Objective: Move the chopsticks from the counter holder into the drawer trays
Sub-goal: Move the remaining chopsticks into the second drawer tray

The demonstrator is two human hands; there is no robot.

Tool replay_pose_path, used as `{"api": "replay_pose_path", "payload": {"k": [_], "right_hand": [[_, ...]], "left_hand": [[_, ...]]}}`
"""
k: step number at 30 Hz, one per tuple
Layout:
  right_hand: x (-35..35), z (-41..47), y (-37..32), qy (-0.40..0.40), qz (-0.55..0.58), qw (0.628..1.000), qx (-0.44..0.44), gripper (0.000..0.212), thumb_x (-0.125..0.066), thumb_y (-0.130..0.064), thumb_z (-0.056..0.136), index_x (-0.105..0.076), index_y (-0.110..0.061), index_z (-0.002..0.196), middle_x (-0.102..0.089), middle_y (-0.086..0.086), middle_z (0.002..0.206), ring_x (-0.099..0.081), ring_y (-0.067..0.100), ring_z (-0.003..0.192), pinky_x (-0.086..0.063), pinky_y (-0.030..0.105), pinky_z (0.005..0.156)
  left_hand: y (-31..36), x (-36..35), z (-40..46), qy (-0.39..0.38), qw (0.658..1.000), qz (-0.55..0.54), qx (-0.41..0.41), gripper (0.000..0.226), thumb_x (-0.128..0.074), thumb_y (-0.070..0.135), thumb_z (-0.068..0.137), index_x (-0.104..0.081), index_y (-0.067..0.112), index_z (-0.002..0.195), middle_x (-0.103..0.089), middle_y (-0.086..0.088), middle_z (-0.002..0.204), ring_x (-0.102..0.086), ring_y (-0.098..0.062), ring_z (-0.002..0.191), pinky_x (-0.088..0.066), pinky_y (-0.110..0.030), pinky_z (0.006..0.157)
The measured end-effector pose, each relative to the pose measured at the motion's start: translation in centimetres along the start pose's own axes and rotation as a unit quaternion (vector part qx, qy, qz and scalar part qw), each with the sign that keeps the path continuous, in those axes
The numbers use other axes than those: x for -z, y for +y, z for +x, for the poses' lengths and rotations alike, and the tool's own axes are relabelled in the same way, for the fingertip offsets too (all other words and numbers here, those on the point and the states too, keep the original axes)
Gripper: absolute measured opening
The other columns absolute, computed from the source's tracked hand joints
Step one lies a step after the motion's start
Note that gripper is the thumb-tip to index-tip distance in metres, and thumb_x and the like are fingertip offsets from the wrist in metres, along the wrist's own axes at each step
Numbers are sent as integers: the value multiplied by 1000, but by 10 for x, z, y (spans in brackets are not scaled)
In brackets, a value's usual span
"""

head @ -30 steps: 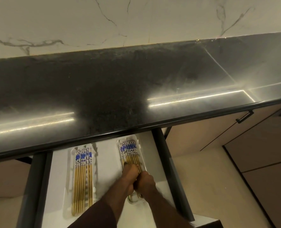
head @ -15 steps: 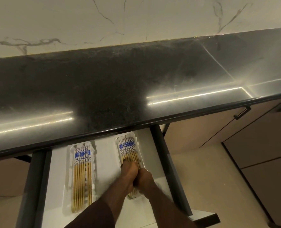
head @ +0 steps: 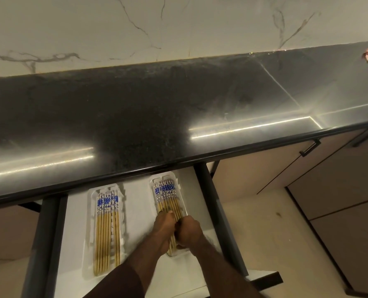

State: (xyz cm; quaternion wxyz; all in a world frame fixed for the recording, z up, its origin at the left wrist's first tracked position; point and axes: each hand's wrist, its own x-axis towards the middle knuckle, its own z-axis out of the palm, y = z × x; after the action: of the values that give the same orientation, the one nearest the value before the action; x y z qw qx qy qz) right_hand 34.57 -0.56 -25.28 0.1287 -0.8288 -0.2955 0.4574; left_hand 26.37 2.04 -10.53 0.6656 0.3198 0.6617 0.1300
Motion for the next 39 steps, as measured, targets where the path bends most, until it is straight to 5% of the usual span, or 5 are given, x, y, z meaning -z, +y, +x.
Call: {"api": "replay_pose_path", "payload": {"k": [10, 14, 18, 27, 39], "right_hand": [[57, -87, -59, 30, 51, 998, 34, 23, -59, -19, 88, -69, -12, 107, -72, 8, 100, -73, 26, 88, -63, 41, 76], [69, -122, -84, 64, 75, 994, 49, 18, -59, -22, 94, -66, -13, 107, -71, 4, 101, -72, 23, 90, -62, 41, 81], [76, -151, -103, 92, 91, 989, 70, 20, -58, -21, 93, -65, -16, 111, -71, 2, 103, -70, 21, 92, -61, 40, 82], [76, -218, -132, 126, 41, 981, 142, 29, -62, -26, 94, -63, -18, 121, -71, 1, 113, -72, 19, 96, -60, 36, 85], [86, -312, -123, 159, 10, 951, 267, 34, -59, -21, 96, -58, -23, 130, -64, 0, 131, -64, 18, 113, -50, 35, 101]], "left_hand": [[27, 38, -26, -72, 996, -29, -40, 37, -32, 20, 103, -66, 7, 107, -72, -13, 101, -65, -24, 87, -46, -31, 63], [37, 60, -41, -91, 993, -19, -74, 31, -34, 24, 103, -62, 14, 96, -65, 0, 88, -57, -14, 84, -43, -30, 77], [46, 87, -52, -89, 990, 25, -110, 27, -37, 32, 103, -58, 16, 109, -58, 0, 114, -48, -22, 121, -32, -42, 110], [45, 141, -101, -26, 975, 20, -221, 17, -48, 27, 99, -57, 19, 110, -64, -6, 117, -59, -23, 106, -43, -34, 88], [2, 165, -188, 91, 948, 16, -306, 24, -53, 27, 97, -65, 24, 118, -63, 3, 116, -58, -21, 108, -44, -39, 98]]}}
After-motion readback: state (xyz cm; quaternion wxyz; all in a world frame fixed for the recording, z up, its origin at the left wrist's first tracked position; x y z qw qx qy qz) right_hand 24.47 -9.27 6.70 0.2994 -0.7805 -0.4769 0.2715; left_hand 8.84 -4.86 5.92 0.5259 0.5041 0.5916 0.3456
